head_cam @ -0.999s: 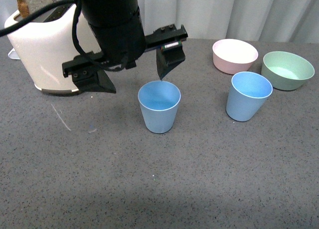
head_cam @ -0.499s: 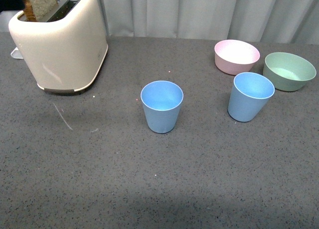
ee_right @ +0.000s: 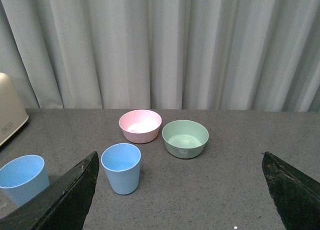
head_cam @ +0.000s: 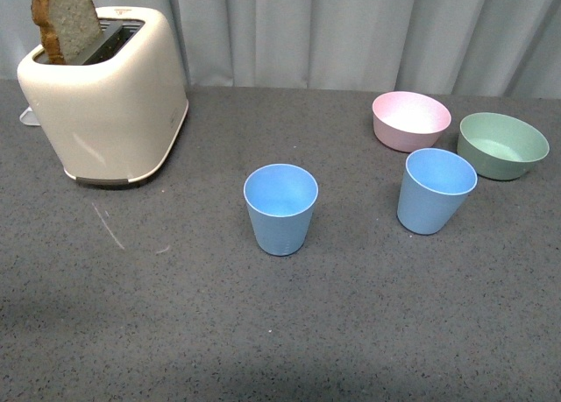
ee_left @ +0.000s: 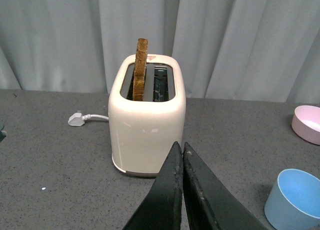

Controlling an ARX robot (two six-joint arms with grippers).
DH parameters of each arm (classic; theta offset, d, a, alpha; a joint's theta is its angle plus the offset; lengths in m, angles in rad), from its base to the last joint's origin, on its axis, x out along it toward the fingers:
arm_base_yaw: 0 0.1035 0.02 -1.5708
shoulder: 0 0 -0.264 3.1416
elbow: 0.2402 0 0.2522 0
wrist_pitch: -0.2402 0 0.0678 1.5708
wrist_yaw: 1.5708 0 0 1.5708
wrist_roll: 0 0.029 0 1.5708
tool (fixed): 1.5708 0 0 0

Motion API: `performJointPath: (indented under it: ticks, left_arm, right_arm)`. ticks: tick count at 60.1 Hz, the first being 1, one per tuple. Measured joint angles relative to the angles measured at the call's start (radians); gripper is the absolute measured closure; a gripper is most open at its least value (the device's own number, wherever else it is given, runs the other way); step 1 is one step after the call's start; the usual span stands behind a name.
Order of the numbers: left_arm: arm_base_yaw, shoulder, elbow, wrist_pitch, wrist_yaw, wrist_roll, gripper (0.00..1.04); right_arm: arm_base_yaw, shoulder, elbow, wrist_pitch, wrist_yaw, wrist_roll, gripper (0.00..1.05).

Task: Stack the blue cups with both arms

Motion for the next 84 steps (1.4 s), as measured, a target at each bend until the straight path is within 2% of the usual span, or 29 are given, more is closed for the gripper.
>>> performJointPath:
  ticks: [9,12,18,47,84]
  left_arm:
    - [0.025,-0.122,-0.042,-0.084,0.023,0.0,1.01]
    - [0.067,-0.174,-0.055,-0.121,0.085,0.001,1.01]
    - [0.107,-0.274,-0.076,-0.198,0.098,0.001,1.01]
    - [0.108,-0.688,-0.094,-0.563,0.105,0.001,1.01]
    - [0.108,-0.945,-0.095,-0.813,0.105,0.001,1.01]
  right_arm:
    - [0.0,0.0,0.0,0.0,0.0,0.0,0.1]
    - [0.0,0.0,0.0,0.0,0.0,0.0,0.1]
    - [0.0,0.0,0.0,0.0,0.0,0.0,0.1]
    - [0.0,0.0,0.0,0.0,0.0,0.0,0.1]
    - [0.0,0.0,0.0,0.0,0.0,0.0,0.1]
